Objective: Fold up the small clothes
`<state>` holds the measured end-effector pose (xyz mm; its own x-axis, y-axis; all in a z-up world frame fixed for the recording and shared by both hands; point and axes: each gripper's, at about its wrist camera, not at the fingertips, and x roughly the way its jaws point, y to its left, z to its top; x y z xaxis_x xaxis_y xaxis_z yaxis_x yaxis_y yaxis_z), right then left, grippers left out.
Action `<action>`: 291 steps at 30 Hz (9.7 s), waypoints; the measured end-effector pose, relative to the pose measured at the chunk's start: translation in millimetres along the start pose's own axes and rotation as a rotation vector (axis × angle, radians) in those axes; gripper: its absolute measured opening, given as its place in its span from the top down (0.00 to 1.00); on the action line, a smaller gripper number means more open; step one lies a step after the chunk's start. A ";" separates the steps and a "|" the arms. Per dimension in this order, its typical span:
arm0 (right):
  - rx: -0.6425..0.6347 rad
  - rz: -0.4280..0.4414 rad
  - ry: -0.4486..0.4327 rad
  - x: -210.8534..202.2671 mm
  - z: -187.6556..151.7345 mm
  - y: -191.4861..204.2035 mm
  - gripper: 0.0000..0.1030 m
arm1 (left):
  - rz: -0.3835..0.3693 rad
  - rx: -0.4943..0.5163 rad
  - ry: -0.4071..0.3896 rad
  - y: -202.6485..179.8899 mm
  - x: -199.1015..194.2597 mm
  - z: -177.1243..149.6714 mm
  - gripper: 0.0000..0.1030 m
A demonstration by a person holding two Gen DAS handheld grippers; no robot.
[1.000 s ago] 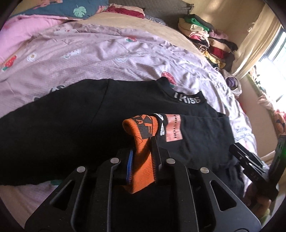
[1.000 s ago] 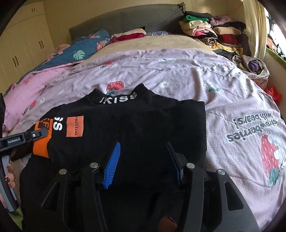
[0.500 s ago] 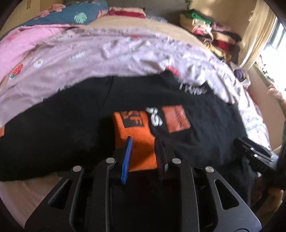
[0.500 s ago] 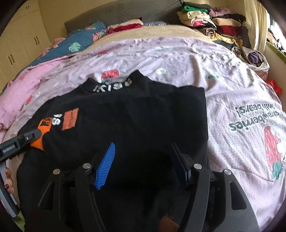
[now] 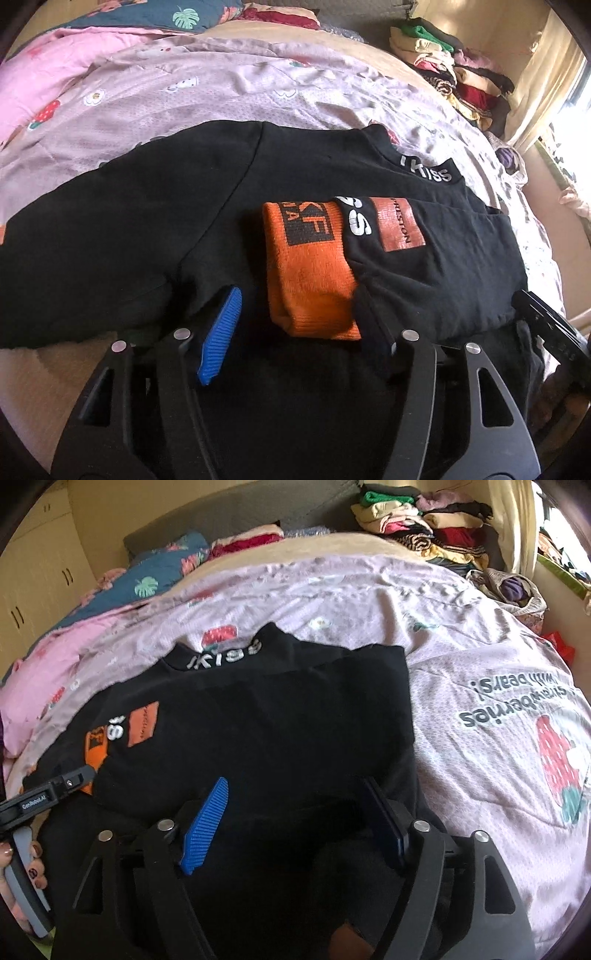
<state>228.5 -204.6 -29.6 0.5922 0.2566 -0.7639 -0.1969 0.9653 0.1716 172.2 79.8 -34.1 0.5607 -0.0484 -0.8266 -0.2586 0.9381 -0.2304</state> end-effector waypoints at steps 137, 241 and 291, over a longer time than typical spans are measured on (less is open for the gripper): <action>-0.088 0.140 -0.137 -77.6 -34.8 136.9 0.05 | -0.032 -0.255 -0.432 113.9 -191.2 5.6 0.97; -0.154 0.105 -0.201 -46.4 40.4 28.9 0.92 | -0.063 -0.105 -0.166 40.7 -22.2 34.6 0.44; -0.176 0.066 -0.114 -24.7 20.9 34.7 0.52 | -0.115 0.101 -0.014 -24.3 2.5 11.4 0.49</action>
<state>223.4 -176.4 8.1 0.6564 0.3325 -0.6772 -0.3656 0.9254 0.1001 188.9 60.8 -24.7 0.5934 -0.1528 -0.7903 -0.1120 0.9566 -0.2691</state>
